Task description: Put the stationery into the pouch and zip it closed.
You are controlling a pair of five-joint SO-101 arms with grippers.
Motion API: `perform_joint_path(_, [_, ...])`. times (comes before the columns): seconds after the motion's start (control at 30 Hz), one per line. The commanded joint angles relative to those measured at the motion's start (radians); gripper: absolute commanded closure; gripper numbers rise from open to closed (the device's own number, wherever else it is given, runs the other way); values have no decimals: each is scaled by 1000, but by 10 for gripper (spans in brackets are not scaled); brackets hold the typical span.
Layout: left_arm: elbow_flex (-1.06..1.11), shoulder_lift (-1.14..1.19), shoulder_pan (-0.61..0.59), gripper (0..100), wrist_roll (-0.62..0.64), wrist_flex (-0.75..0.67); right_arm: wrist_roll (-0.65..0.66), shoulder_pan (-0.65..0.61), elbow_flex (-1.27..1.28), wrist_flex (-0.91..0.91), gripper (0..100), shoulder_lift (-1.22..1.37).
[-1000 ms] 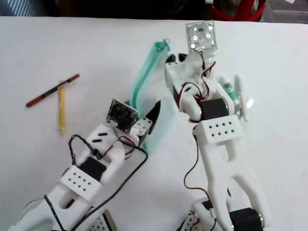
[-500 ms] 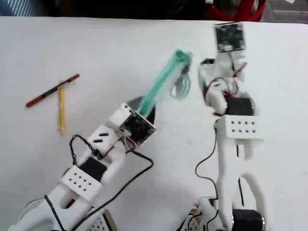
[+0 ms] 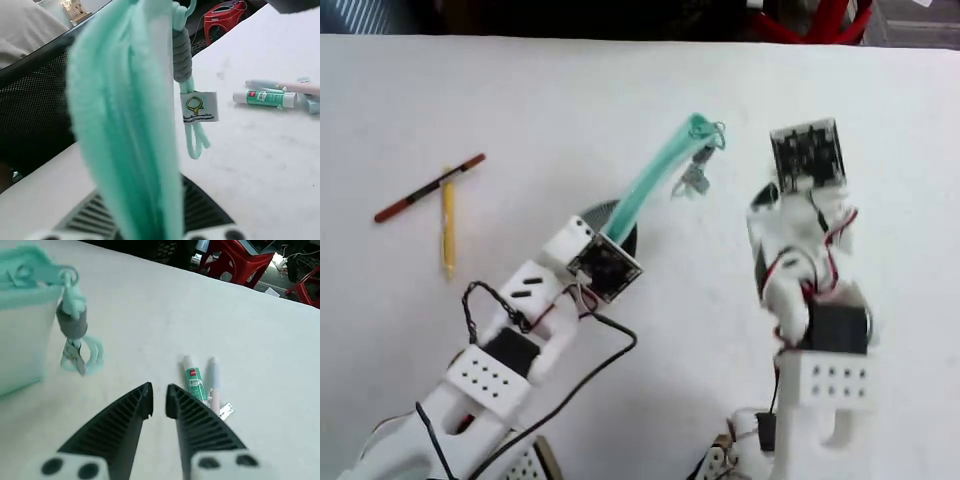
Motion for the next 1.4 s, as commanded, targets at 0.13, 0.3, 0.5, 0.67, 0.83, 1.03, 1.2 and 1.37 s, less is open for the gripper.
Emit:
perform_joint_path(0.13, [-26,-5,-10,976,118,-11,12,-162,362,-119,762,-478])
perform_joint_path(0.3, [-48,-7,-12,976,106,-2,12,-209,623,-265,763,-682])
perform_joint_path(0.5, [-92,-84,25,976,109,152,-107,-213,763,-437,762,-751])
perform_joint_path(0.67, [-91,-174,59,976,110,249,-164,-268,763,-561,762,-699])
perform_joint_path(0.83, [-91,-199,94,976,109,299,-170,-309,724,-647,762,-558])
perform_joint_path(1.03, [-91,-200,99,976,107,304,-219,-263,664,-702,762,-410])
perform_joint_path(1.2, [-117,-200,101,976,110,368,-233,-213,663,-791,762,-321])
perform_joint_path(1.37, [-146,-200,102,976,112,428,-233,-211,606,-845,763,-229])
